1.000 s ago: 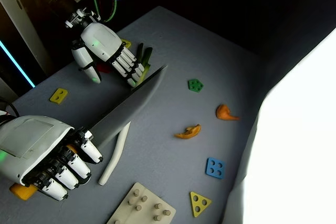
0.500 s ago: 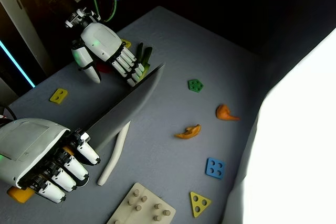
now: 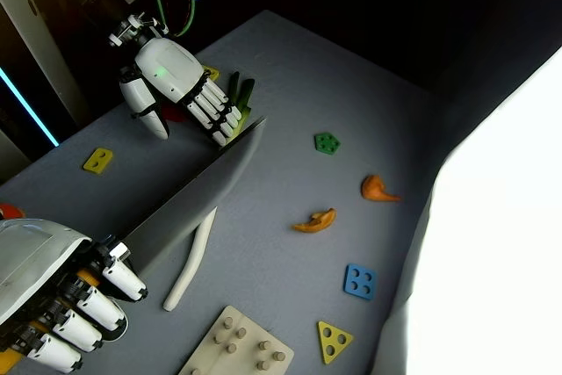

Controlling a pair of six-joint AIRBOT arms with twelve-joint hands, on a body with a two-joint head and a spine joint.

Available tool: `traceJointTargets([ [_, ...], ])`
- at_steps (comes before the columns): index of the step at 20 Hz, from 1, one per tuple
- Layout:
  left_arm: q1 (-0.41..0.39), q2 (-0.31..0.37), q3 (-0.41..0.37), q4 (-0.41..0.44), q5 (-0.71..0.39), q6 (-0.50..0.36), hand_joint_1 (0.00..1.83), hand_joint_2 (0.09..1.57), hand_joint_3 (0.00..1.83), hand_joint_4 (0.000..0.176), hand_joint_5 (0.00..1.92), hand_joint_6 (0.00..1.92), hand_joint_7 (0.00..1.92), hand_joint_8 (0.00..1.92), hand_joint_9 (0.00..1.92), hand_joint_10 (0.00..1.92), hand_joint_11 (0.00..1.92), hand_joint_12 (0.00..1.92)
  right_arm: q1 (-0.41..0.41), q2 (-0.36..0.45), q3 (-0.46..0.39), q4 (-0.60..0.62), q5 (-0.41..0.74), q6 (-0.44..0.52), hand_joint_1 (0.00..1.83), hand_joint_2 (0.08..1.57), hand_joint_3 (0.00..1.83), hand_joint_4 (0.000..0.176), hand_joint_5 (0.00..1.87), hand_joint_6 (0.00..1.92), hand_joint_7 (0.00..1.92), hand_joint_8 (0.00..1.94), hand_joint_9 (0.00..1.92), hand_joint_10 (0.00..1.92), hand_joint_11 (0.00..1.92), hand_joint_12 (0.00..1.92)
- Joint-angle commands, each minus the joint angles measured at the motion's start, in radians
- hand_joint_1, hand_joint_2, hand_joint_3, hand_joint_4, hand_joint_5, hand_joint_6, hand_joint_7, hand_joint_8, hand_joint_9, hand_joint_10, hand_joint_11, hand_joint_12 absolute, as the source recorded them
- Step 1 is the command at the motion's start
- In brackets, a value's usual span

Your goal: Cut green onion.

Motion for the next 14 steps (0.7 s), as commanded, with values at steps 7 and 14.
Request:
traceJointTargets([
  [7,-0.001,-0.004,0.001,0.024,0.030,0.000,0.00,1.41,0.00,0.000,0.12,0.03,0.10,0.02,0.01,0.00,0.00,0.00,-0.010,0.020,0.009,-0.035,0.086,-0.039,1.56,0.98,0.40,0.176,1.42,1.92,1.53,1.94,1.61,1.92,1.71,1.92],
  [14,-0.001,-0.004,0.001,0.028,0.030,0.000,0.03,1.40,0.00,0.000,0.26,0.04,0.24,0.01,0.06,0.01,0.00,0.00,0.070,0.048,0.002,-0.034,0.075,-0.021,1.53,1.02,0.42,0.176,1.45,1.92,1.55,1.94,1.64,1.92,1.75,1.92],
])
